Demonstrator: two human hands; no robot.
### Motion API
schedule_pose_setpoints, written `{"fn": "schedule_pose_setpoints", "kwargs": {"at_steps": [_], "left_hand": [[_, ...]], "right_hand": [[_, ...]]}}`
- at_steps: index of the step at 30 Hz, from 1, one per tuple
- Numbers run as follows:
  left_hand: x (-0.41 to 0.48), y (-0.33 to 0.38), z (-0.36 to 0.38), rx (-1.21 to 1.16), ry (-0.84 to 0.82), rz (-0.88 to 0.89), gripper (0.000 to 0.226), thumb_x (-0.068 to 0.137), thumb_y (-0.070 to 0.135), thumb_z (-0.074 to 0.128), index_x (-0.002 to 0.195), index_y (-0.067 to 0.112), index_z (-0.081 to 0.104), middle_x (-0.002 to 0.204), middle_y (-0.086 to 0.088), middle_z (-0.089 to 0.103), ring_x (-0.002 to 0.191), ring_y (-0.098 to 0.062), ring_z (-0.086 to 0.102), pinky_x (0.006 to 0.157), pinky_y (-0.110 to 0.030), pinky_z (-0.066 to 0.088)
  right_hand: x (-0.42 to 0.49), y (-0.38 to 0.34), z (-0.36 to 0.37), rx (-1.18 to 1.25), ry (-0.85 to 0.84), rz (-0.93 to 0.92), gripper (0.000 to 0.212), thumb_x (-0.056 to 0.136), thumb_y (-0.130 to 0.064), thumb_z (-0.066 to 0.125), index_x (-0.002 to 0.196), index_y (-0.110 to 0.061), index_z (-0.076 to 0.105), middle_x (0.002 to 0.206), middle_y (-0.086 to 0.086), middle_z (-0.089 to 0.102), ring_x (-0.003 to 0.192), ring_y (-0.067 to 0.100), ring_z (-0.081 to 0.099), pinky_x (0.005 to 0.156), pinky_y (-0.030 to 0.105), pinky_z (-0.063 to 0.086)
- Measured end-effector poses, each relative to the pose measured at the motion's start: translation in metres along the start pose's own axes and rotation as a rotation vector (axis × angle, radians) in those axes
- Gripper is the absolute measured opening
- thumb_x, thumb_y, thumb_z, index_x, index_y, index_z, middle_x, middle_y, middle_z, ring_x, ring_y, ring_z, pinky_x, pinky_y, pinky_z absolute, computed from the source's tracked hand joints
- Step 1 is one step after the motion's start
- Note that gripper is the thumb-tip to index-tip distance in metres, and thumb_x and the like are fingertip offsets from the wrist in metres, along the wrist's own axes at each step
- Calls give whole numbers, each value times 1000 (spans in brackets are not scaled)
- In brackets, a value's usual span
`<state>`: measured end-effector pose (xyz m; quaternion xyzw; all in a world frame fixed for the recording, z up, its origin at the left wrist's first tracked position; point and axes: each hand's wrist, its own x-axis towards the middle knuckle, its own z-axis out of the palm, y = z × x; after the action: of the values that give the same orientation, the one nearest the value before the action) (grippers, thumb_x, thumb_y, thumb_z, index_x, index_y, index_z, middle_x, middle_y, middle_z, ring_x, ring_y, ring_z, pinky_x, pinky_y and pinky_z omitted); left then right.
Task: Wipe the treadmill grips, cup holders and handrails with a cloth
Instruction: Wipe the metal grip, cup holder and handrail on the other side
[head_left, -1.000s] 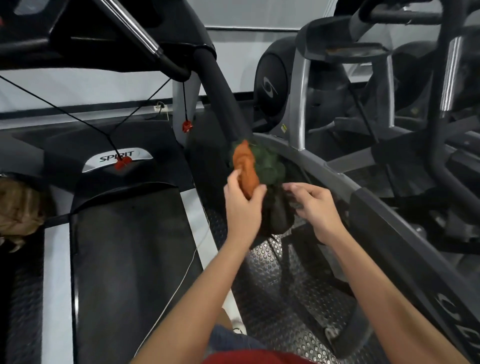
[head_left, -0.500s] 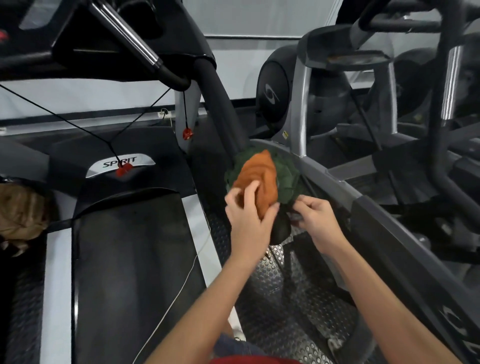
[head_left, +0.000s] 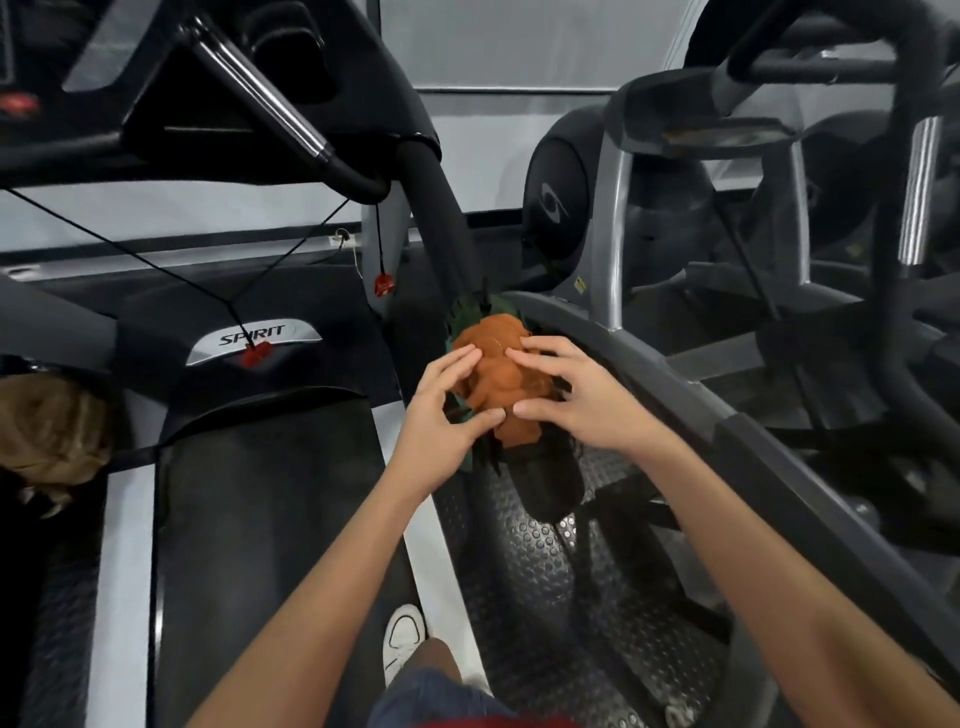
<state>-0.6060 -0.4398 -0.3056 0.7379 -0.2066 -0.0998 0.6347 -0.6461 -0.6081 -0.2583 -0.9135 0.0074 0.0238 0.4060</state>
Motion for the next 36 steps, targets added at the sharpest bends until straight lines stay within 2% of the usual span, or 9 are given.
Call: {"fn": "schedule_pose_setpoints", "kwargs": {"at_steps": [2, 4, 12, 18, 22, 25, 30, 33, 36], "left_hand": [[17, -1, -2, 25, 59, 27, 57, 75, 9, 75, 123, 26, 51, 121, 22, 44, 120, -4, 45, 100, -7, 34], [34, -2, -6, 33, 118, 31, 52, 74, 9, 75, 122, 20, 56, 120, 14, 48, 118, -7, 47, 97, -7, 36], [116, -5, -35, 101, 201, 1, 47, 79, 6, 71, 124, 9, 57, 120, 6, 50, 114, -5, 46, 90, -1, 34], [194, 0, -59, 121, 266, -61, 47, 80, 4, 68, 125, 7, 56, 129, -6, 52, 119, -15, 49, 99, -17, 35], [241, 3, -73, 138, 286, -101, 43, 82, 3, 65, 125, 5, 55, 130, -8, 53, 120, -17, 49, 99, -17, 35], [258, 3, -79, 174, 303, -86, 37, 85, 0, 59, 122, 2, 56, 127, -11, 53, 118, -19, 50, 92, -9, 32], [262, 4, -85, 216, 189, -100, 38, 89, 2, 55, 127, 1, 50, 131, -11, 46, 121, -20, 47, 97, -15, 32], [266, 17, -98, 232, 54, -127, 47, 88, 9, 59, 134, 9, 46, 134, -7, 46, 124, -19, 46, 101, -20, 32], [276, 48, -126, 221, 45, 20, 48, 85, 12, 64, 131, 12, 51, 128, -5, 54, 119, -15, 50, 98, -15, 33]], "right_hand": [[15, 1, 1, -18, 81, -15, 53, 80, -15, 70, 130, -11, 52, 139, 0, 41, 129, 6, 35, 104, 13, 25], [31, -1, 1, -7, 123, -15, 50, 81, -16, 69, 128, -10, 54, 136, 1, 44, 126, 5, 37, 100, 10, 25], [124, -14, -7, -43, 193, -19, 45, 80, -15, 71, 123, -8, 59, 131, 1, 50, 122, 12, 45, 98, 12, 28], [208, -26, -16, -78, 230, 1, 42, 81, -11, 69, 121, -4, 60, 129, 5, 51, 121, 18, 49, 103, 22, 35], [259, -33, -21, -106, 256, 32, 39, 81, -10, 69, 119, -4, 62, 126, 4, 54, 116, 18, 52, 94, 15, 35], [283, -41, -24, -124, 279, 45, 34, 79, -10, 71, 113, -5, 66, 120, 2, 56, 108, 13, 53, 86, 12, 34], [286, -42, -22, -108, 319, 48, 26, 78, -9, 72, 104, -8, 70, 104, -8, 54, 95, 5, 51, 82, 13, 38], [284, -49, -27, -122, 348, 73, 23, 81, -8, 68, 103, -8, 70, 102, 0, 64, 94, 12, 57, 87, 24, 44], [296, -76, -47, -58, 422, 15, 26, 81, -6, 67, 106, -7, 69, 103, 8, 69, 97, 20, 63, 90, 30, 47]]}}
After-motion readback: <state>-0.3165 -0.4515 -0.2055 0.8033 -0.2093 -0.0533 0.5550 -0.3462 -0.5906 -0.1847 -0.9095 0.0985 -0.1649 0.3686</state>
